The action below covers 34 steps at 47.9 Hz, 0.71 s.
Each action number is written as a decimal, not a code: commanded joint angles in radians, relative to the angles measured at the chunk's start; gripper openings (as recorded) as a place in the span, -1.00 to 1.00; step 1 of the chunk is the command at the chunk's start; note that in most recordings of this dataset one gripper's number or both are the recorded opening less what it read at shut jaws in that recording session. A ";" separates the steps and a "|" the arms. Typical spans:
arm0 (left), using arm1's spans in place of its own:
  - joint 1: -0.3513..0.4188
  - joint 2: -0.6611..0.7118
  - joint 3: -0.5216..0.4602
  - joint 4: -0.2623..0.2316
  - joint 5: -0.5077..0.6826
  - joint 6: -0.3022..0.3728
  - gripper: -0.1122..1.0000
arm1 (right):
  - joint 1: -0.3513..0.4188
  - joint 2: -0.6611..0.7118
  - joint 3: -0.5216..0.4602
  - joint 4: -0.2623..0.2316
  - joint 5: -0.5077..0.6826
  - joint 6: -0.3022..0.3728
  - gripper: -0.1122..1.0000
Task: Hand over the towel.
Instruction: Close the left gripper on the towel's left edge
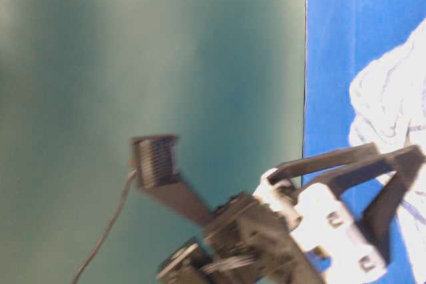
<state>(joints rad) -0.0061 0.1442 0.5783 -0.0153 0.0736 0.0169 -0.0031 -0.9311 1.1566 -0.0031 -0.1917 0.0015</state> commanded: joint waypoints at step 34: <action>0.025 0.120 -0.104 -0.003 0.098 -0.002 0.35 | 0.000 0.023 -0.020 0.003 0.002 0.002 -0.80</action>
<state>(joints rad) 0.0153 0.2823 0.4970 -0.0169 0.1411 0.0153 -0.0015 -0.9143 1.1566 -0.0031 -0.1841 0.0015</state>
